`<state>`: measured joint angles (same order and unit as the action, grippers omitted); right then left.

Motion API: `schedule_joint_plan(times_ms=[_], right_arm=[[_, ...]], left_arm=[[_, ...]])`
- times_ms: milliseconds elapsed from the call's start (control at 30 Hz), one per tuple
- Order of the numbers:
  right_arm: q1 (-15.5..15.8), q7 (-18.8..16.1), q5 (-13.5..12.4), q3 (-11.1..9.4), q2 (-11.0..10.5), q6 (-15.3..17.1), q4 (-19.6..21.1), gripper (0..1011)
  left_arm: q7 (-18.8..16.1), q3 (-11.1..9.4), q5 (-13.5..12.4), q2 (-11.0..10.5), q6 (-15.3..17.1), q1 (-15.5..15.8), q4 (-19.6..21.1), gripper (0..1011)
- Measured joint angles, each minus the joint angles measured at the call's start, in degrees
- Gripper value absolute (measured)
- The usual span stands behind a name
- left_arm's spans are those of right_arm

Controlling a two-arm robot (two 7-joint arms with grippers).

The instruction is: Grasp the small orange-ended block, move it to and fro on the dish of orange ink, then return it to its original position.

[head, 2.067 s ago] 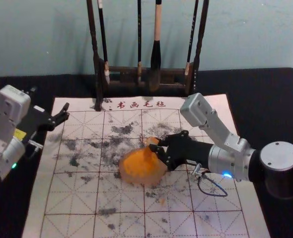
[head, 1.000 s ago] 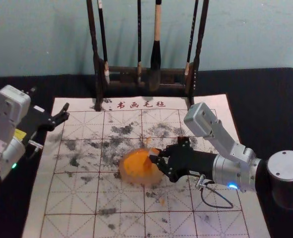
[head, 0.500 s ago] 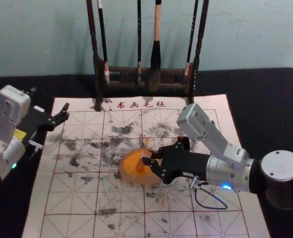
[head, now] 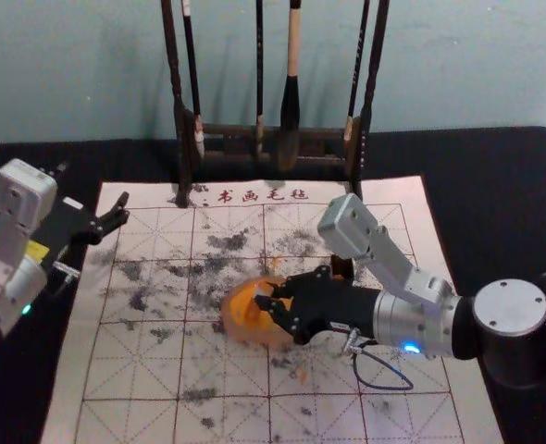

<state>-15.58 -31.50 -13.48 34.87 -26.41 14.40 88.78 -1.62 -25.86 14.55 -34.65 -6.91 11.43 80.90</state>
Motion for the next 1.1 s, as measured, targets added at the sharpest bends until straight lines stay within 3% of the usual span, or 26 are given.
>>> schedule_joint_plan(times_ms=[600,1100], right_arm=[[-2.1,1.0,0.4,-0.1,2.0,-0.1,-3.0,129],[-1.9,1.9,0.9,-1.2,1.6,-0.2,-3.5,129]], left_arm=[[0.0,0.0,0.0,0.0,0.0,0.0,0.0,1001],[0.0,0.0,0.0,0.0,0.0,0.0,0.0,1001]])
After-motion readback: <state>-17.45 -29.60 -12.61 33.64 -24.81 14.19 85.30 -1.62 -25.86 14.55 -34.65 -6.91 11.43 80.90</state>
